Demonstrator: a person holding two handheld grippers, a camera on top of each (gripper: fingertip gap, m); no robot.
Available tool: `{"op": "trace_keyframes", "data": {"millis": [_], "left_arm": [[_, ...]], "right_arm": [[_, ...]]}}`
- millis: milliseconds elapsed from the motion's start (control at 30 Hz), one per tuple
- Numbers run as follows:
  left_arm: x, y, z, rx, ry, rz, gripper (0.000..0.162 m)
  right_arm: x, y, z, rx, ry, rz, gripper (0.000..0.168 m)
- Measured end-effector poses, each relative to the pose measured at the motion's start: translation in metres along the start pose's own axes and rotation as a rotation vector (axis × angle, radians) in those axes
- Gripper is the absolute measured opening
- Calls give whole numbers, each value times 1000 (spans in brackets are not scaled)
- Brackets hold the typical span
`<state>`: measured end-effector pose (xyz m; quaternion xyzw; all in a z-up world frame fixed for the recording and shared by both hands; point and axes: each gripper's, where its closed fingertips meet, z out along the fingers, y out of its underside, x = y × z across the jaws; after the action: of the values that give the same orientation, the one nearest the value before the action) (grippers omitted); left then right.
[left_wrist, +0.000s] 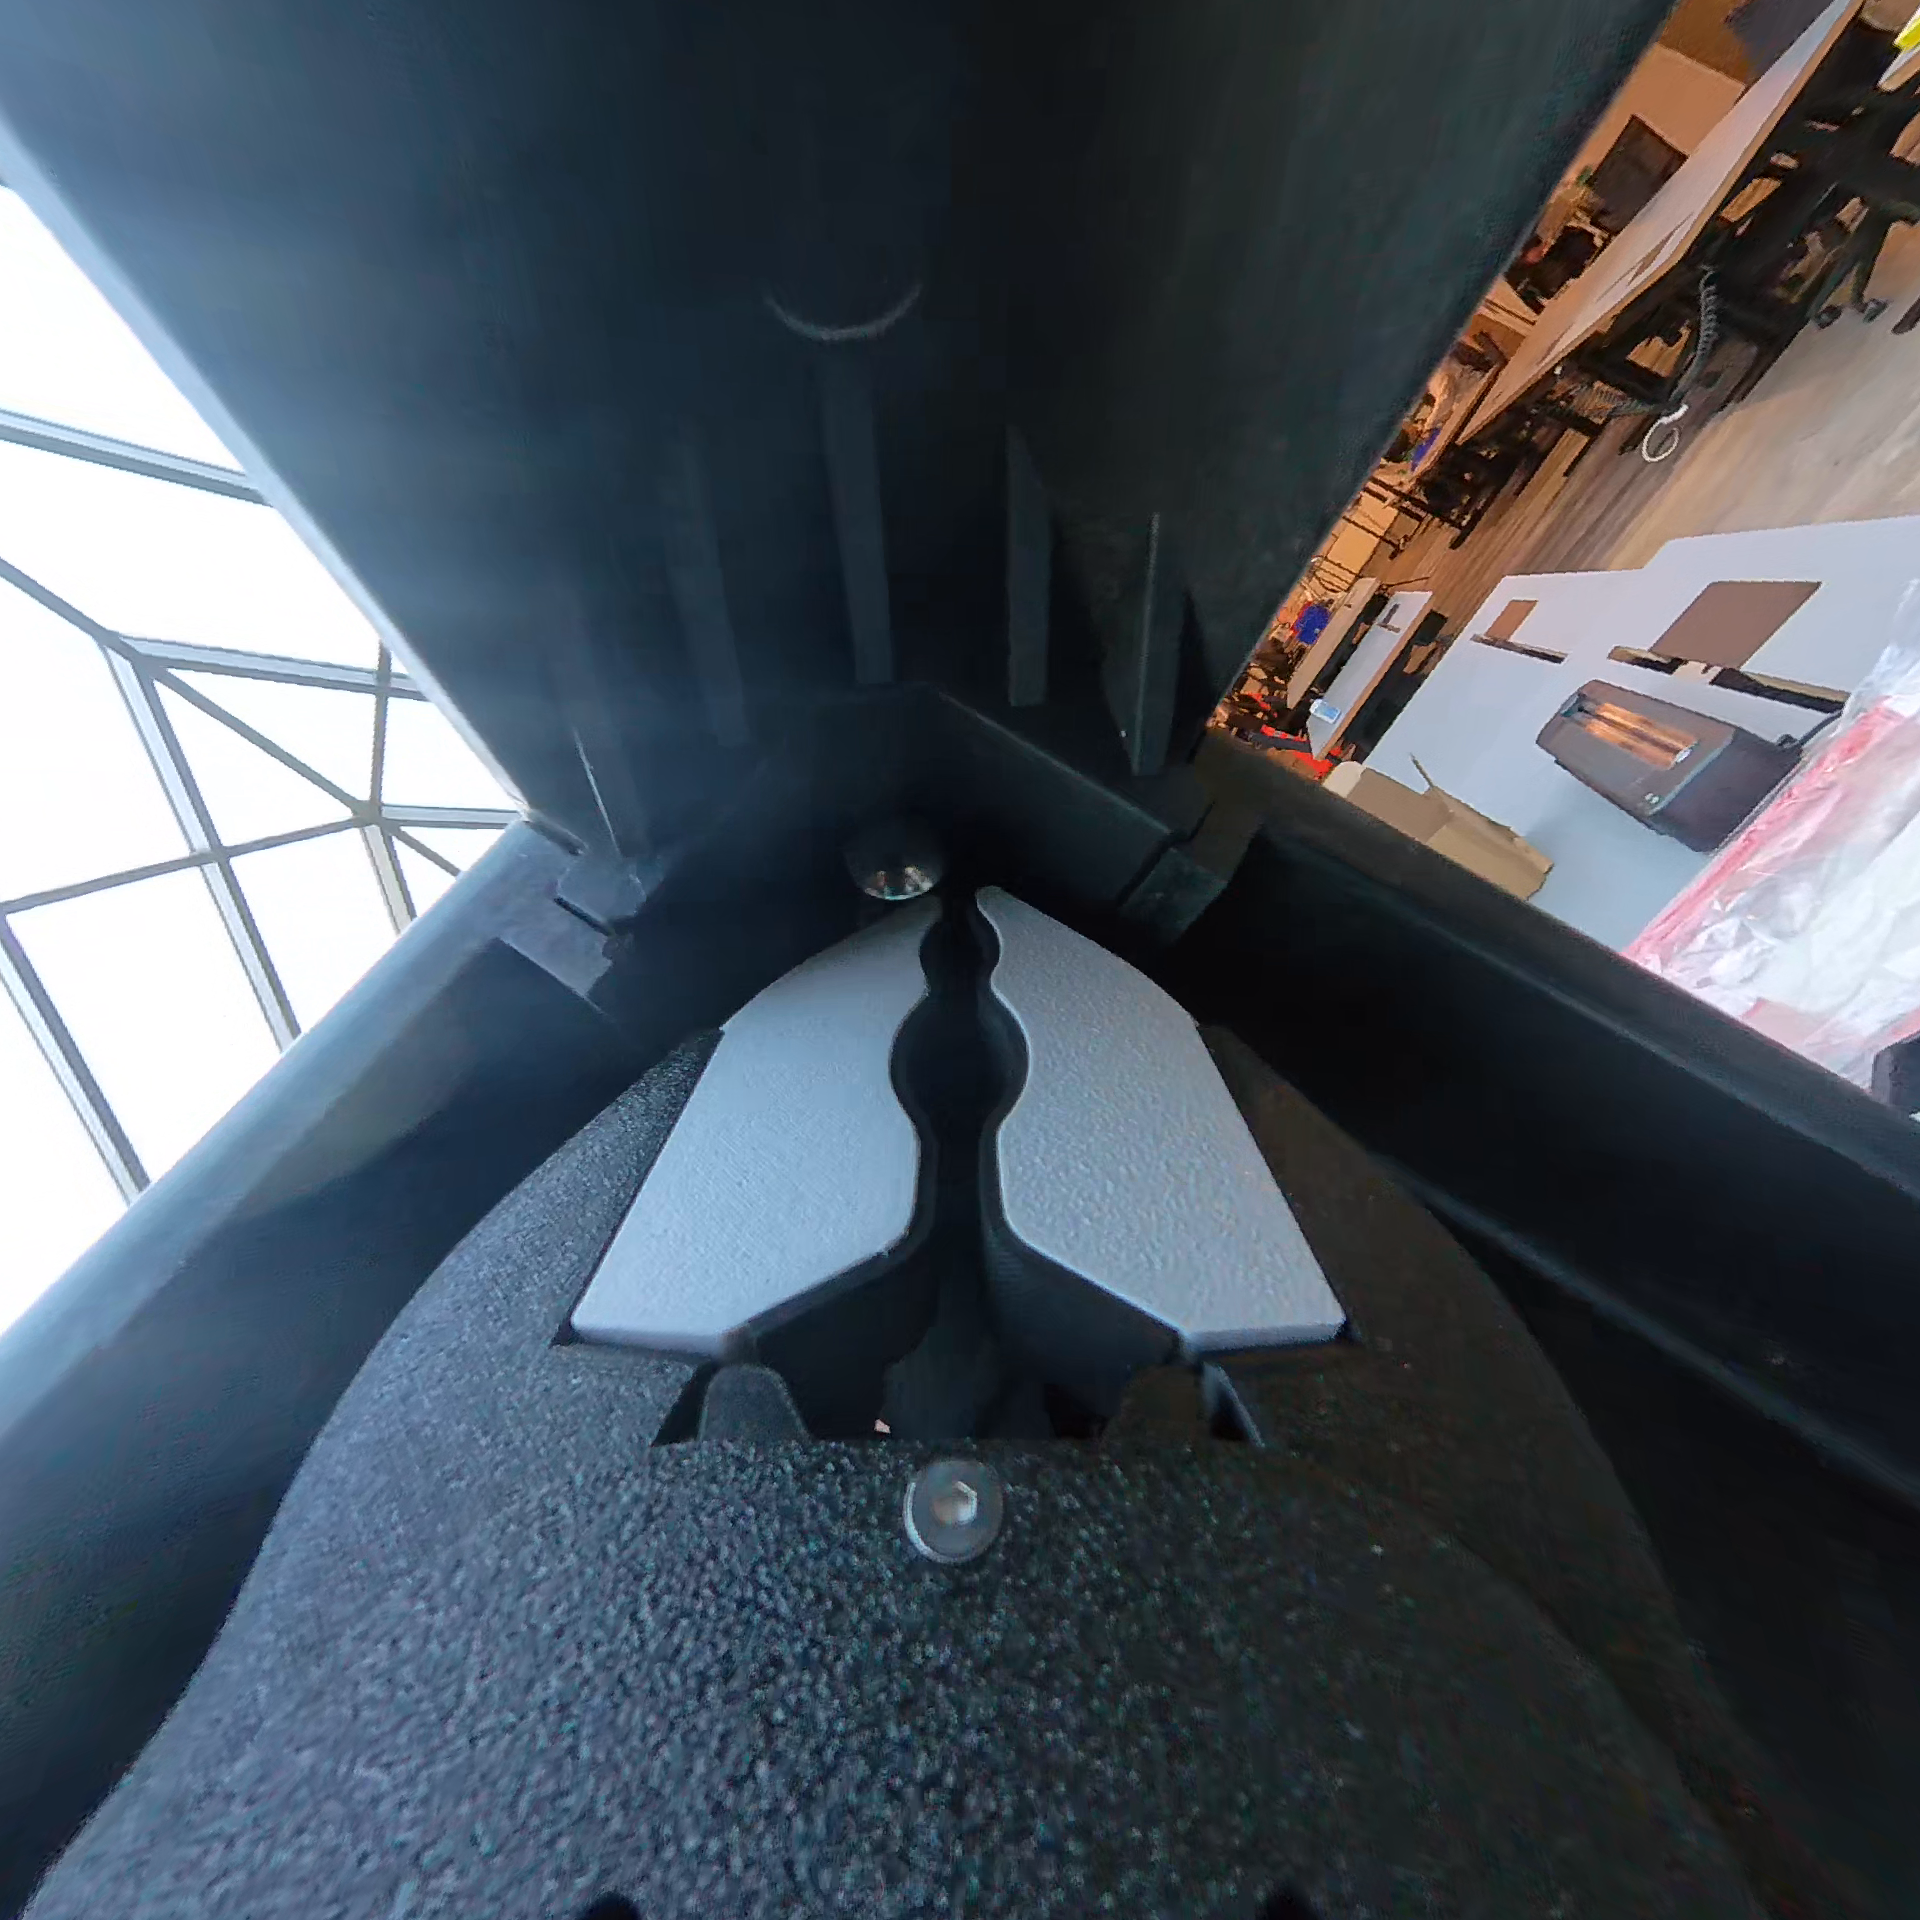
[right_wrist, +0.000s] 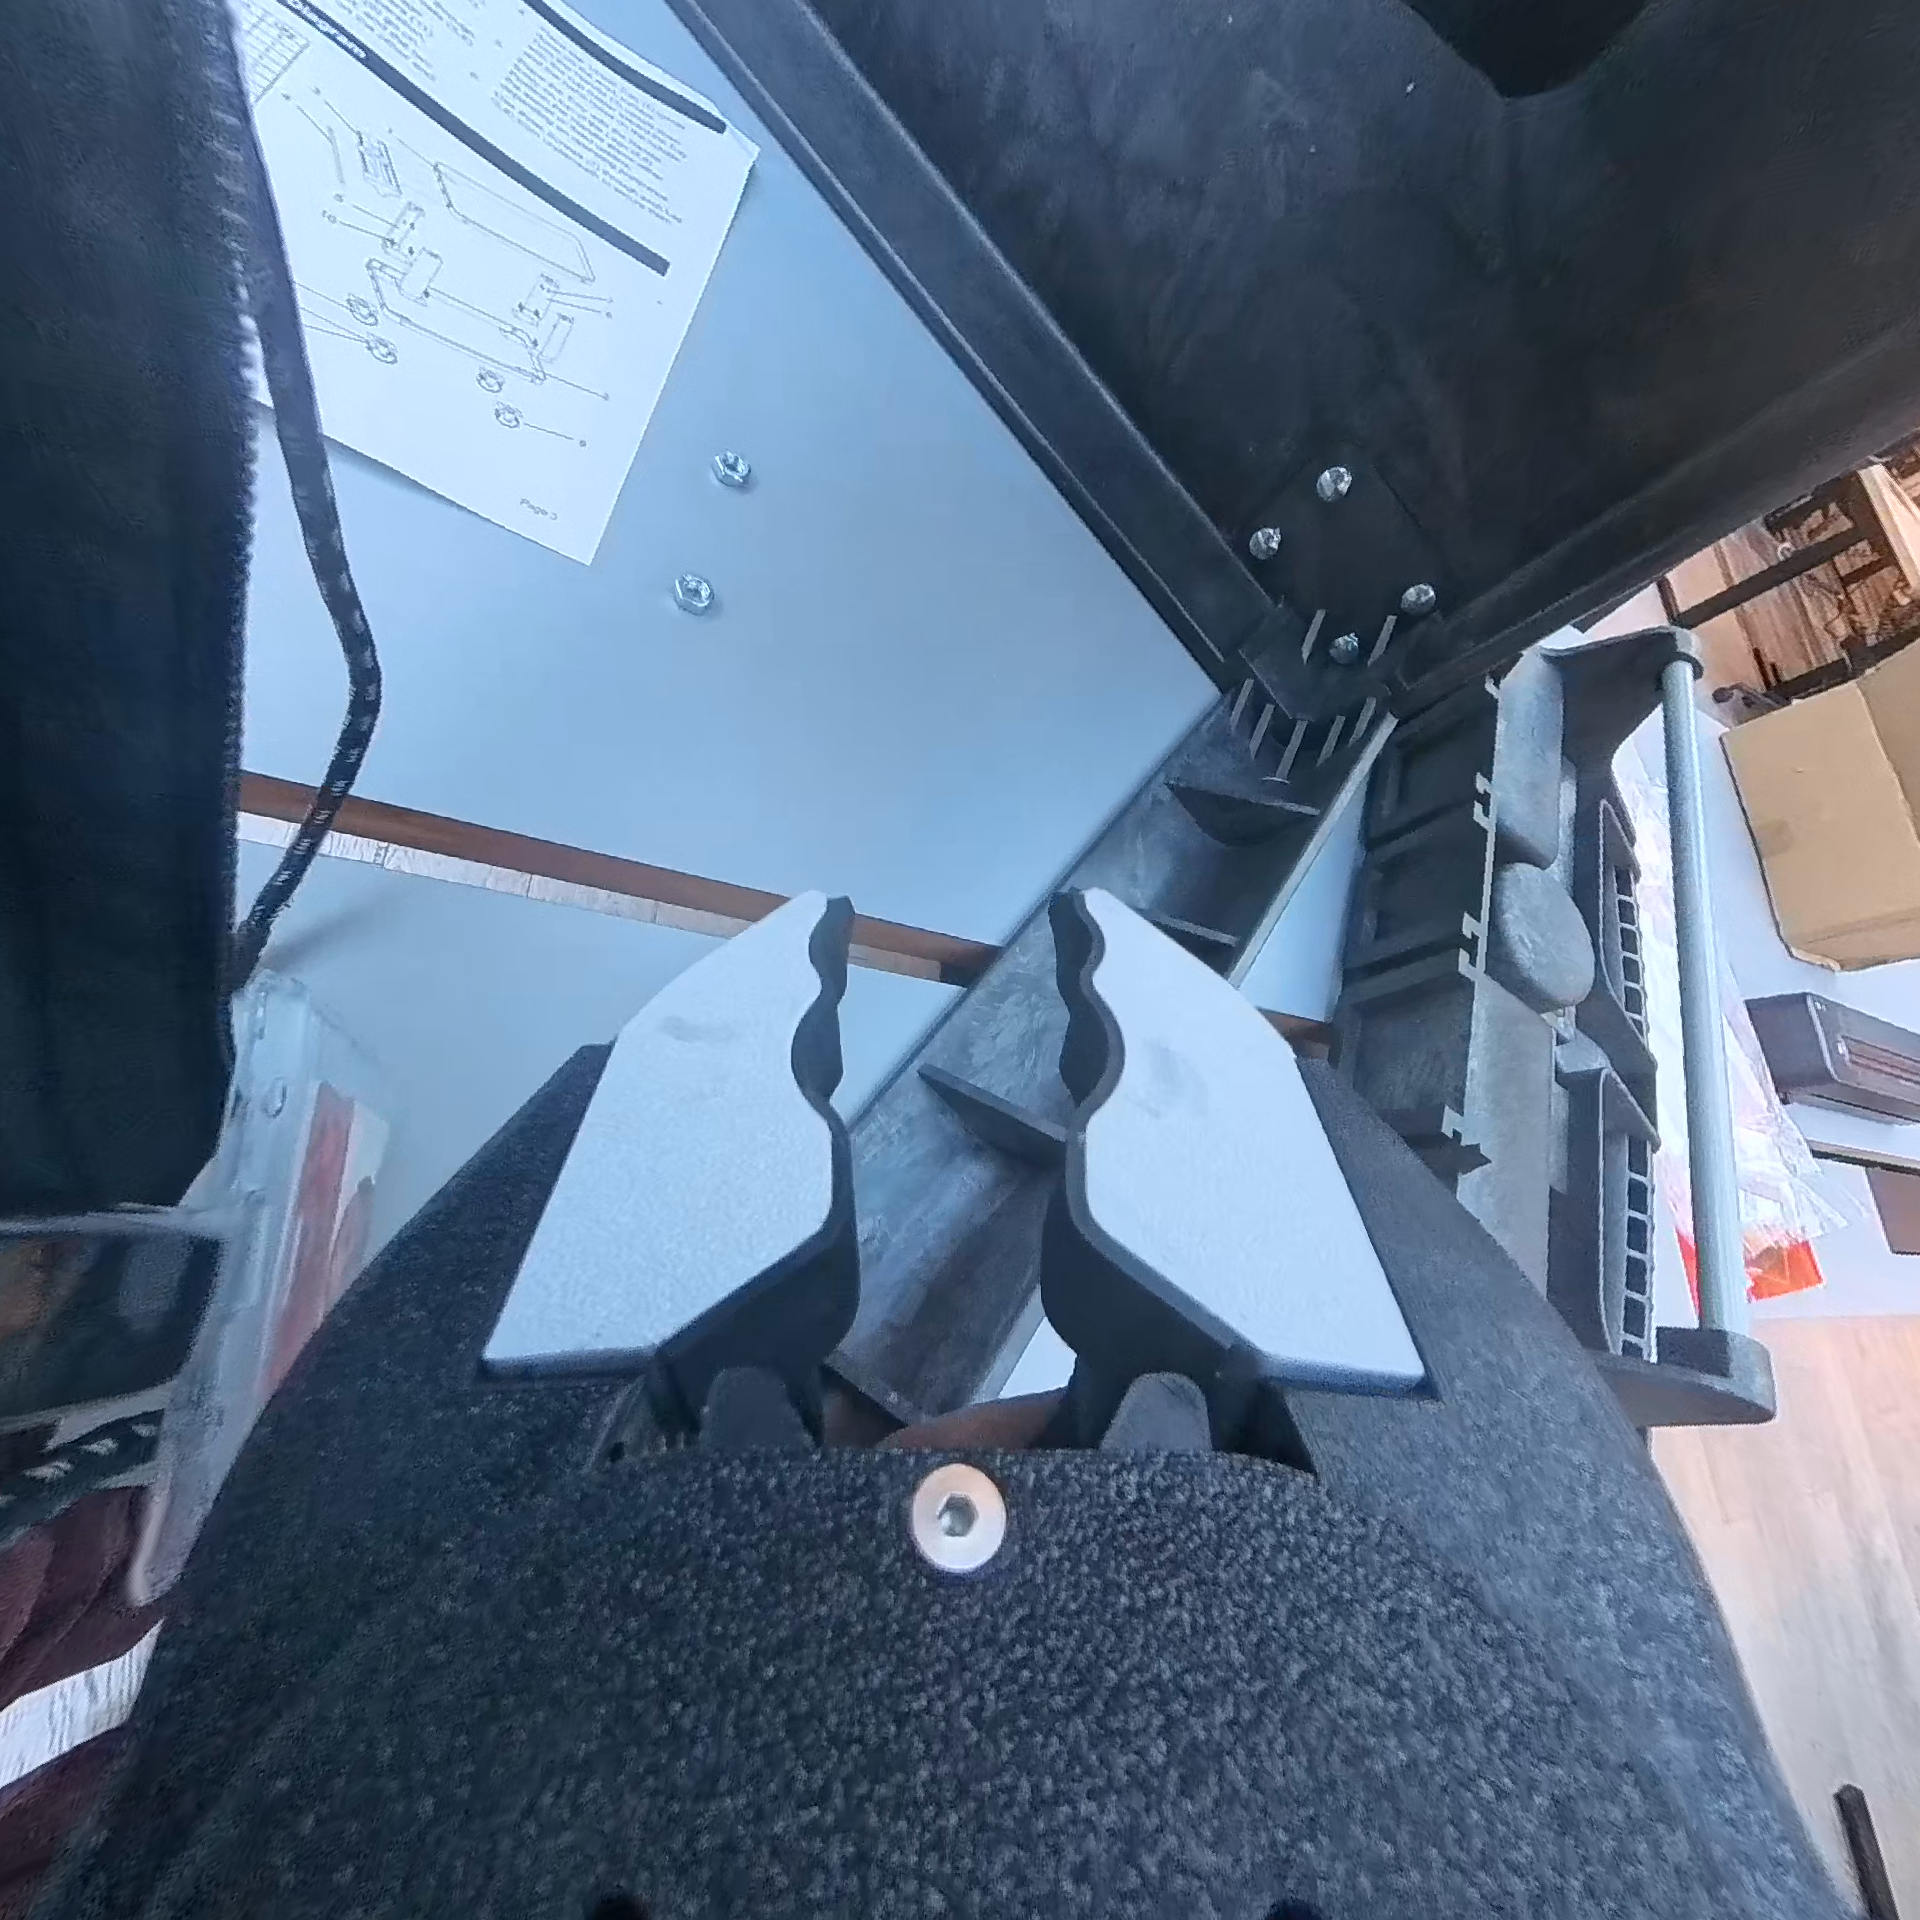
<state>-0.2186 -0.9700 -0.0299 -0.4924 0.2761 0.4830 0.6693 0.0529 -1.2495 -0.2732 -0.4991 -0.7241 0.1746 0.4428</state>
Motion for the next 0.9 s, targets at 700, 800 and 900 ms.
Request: {"op": "trace_keyframes", "data": {"millis": [700,800,900], "left_arm": [[1,2,1,-8,17,-33,0],[1,3,1,-7,13,-38,0],[1,3,1,-6,15,-28,0]], "right_arm": [[276,-158,74,299,702,-222,2],[302,-181,86,325,838,-243,1],[322,-188,94,321,885,-247,1]]}}
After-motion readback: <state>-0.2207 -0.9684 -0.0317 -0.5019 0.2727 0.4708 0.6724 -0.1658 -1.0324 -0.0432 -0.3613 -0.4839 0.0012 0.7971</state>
